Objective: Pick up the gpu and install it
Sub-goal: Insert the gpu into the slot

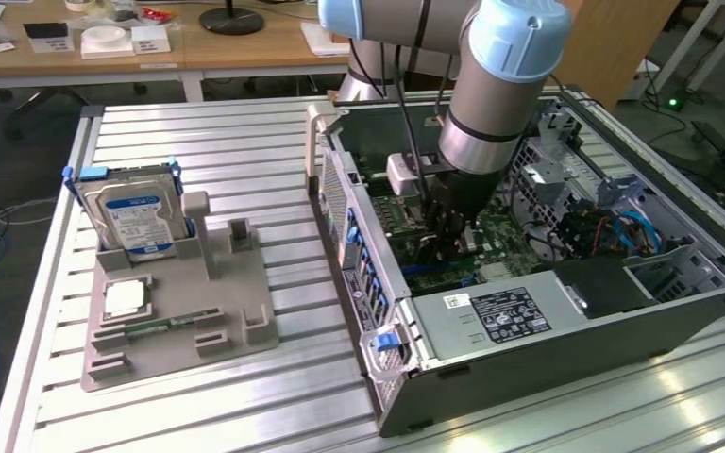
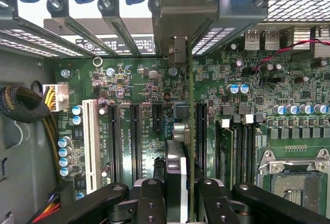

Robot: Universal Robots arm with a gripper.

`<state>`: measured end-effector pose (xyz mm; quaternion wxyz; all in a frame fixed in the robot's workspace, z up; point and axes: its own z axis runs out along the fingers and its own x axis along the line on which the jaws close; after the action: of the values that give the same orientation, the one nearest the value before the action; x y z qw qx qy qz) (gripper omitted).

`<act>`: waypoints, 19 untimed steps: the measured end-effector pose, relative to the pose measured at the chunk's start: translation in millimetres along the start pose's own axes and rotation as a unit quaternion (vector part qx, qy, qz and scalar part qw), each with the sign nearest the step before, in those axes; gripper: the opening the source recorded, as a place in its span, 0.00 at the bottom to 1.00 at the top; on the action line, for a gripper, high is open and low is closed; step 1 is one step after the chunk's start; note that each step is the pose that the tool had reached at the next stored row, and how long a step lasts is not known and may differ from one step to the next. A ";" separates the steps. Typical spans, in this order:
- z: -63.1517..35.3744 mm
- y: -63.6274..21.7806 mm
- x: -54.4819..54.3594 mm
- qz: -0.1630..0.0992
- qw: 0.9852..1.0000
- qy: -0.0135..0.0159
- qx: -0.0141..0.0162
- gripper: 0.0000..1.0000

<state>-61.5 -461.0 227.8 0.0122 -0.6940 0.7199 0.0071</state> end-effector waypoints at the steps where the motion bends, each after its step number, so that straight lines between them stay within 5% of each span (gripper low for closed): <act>1: 0.6 0.0 0.0 0.000 1.000 0.000 0.000 0.29; 19: 3.5 0.0 -0.8 0.000 1.000 0.000 0.000 0.29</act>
<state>-61.5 -460.1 224.4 0.0122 -0.6940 0.7198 0.0072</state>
